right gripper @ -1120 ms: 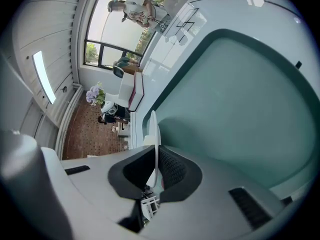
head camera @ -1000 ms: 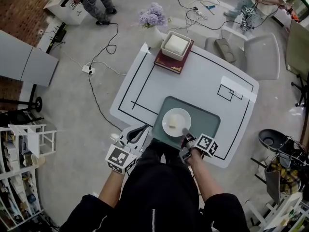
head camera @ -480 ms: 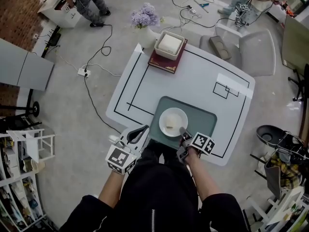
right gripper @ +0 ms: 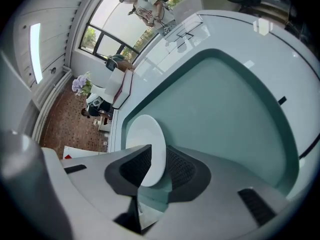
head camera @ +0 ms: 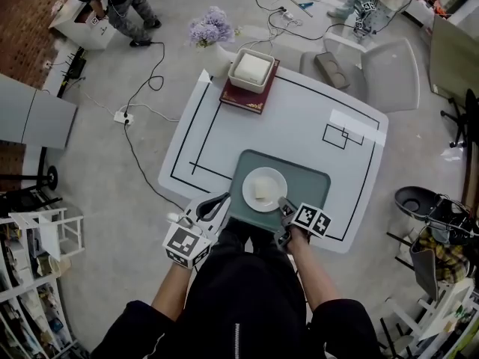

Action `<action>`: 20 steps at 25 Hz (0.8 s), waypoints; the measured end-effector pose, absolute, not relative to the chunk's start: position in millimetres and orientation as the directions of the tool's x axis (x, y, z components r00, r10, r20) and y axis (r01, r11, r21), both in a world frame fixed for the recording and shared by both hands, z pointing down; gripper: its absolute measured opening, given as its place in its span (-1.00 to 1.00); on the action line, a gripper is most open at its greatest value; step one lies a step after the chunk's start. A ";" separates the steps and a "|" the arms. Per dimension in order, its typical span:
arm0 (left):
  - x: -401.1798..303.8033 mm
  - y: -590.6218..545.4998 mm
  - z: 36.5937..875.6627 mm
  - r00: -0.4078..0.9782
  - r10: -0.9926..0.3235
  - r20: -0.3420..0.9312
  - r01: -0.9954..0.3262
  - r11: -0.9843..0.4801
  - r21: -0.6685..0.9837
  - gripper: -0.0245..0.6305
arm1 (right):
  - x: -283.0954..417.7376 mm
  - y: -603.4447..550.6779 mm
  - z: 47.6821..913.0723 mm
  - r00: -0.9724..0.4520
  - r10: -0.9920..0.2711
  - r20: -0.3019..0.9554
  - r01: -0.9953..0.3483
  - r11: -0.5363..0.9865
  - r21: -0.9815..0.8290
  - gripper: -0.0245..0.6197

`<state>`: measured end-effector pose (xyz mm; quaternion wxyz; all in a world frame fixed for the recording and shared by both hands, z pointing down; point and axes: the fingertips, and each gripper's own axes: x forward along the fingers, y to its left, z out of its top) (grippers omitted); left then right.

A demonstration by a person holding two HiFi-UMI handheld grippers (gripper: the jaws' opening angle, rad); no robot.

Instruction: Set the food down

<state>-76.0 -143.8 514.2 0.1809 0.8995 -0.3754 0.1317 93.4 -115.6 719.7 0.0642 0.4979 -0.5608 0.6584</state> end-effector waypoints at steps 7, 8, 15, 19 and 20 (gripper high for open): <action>-58.8 -147.6 513.6 0.721 -0.589 0.364 -0.683 -0.692 0.234 -0.90 | 108.2 -111.7 717.7 -0.471 -0.501 0.726 -0.620 -0.398 -0.676 -0.69; -56.7 -148.5 513.8 0.726 -0.583 0.363 -0.677 -0.697 0.234 -0.90 | 110.0 -111.3 717.6 -0.466 -0.505 0.727 -0.619 -0.402 -0.675 -0.69; -42.7 -153.3 515.1 0.761 -0.541 0.357 -0.635 -0.733 0.243 -0.90 | 123.9 -106.4 710.8 -0.429 -0.541 0.724 -0.601 -0.427 -0.675 -0.70; -32.2 -154.9 515.2 0.783 -0.513 0.352 -0.605 -0.758 0.243 -0.90 | 135.7 -108.3 694.3 -0.369 -0.578 0.728 -0.687 -0.358 -0.632 -0.70; -29.5 -154.9 515.1 0.788 -0.505 0.351 -0.598 -0.764 0.243 -0.90 | 137.6 -109.9 686.1 -0.349 -0.594 0.725 -0.729 -0.314 -0.608 -0.70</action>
